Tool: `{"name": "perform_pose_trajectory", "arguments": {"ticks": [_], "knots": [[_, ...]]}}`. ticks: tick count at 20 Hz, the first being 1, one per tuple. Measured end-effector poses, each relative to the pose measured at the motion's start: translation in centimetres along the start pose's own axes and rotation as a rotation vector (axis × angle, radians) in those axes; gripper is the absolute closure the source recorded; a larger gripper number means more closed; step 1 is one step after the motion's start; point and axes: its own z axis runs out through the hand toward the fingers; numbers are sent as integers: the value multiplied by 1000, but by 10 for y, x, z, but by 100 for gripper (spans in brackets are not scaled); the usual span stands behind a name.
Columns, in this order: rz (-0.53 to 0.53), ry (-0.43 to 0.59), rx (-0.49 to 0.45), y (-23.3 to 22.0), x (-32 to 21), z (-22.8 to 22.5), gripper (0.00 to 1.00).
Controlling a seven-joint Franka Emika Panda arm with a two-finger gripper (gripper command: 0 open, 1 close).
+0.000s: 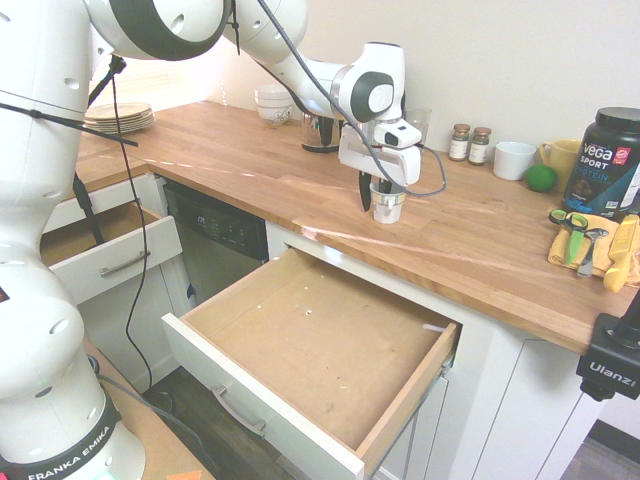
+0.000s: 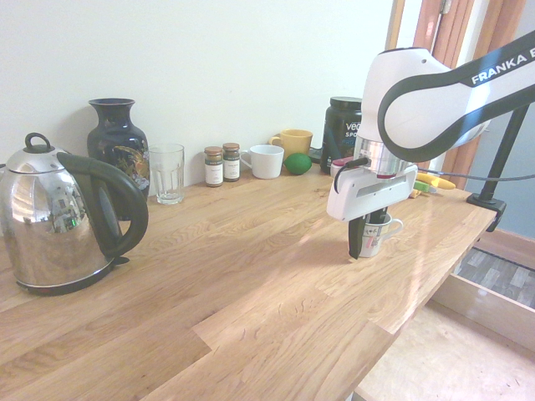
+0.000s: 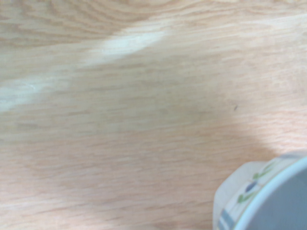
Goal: Put mug in the drawer
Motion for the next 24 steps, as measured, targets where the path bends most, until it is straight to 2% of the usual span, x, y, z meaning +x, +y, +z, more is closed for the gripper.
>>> {"name": "perform_pose_trajectory", "arguments": {"ticks": [14,24], "knots": [[0,10,17,10,-5,-11,100],[-28,39,67,38,-45,-83,100]]}}
